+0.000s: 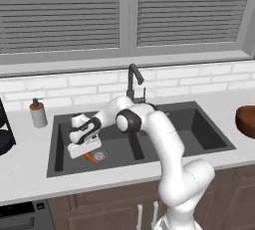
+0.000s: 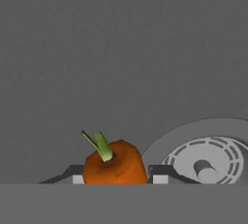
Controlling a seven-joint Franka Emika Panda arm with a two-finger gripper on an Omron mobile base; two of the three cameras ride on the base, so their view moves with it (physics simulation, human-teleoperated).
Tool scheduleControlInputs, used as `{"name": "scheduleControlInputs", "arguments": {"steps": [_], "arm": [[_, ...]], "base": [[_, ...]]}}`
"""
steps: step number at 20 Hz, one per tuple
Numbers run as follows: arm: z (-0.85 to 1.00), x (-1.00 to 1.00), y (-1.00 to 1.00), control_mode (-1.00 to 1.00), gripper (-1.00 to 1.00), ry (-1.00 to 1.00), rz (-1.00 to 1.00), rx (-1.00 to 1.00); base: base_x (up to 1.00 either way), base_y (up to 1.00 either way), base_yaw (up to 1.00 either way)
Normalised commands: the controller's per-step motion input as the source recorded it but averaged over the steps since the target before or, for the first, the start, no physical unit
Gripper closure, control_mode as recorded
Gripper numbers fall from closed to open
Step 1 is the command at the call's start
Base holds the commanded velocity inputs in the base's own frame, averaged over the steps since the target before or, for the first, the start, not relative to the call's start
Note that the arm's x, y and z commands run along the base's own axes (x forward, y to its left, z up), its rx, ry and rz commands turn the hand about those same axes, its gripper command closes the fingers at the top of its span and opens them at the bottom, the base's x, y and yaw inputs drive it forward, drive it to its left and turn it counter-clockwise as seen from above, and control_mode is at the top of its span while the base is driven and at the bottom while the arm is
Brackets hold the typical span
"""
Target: Pick the carrot from the sink and place it in the bowl. Then pick the bowl and place it in the microwave. Then close the microwave door and press the start button.
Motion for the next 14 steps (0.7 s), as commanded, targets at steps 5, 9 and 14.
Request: {"name": "scheduleControlInputs", "arguments": {"steps": [5, 9, 14], "arm": [[-0.06, -0.21, -0.01, -1.00, 1.00, 0.01, 0.03, 0.00], [0.27, -0.27, -0.11, -1.00, 1.00, -0.02, 0.05, 0.00], [0.93, -0.22, -0.06, -1.00, 1.00, -0.04, 0.03, 0.00]], "base": [[0.00, 0.00, 0.00], [0.00, 0.00, 0.00], [0.00, 0.00, 0.00]]}}
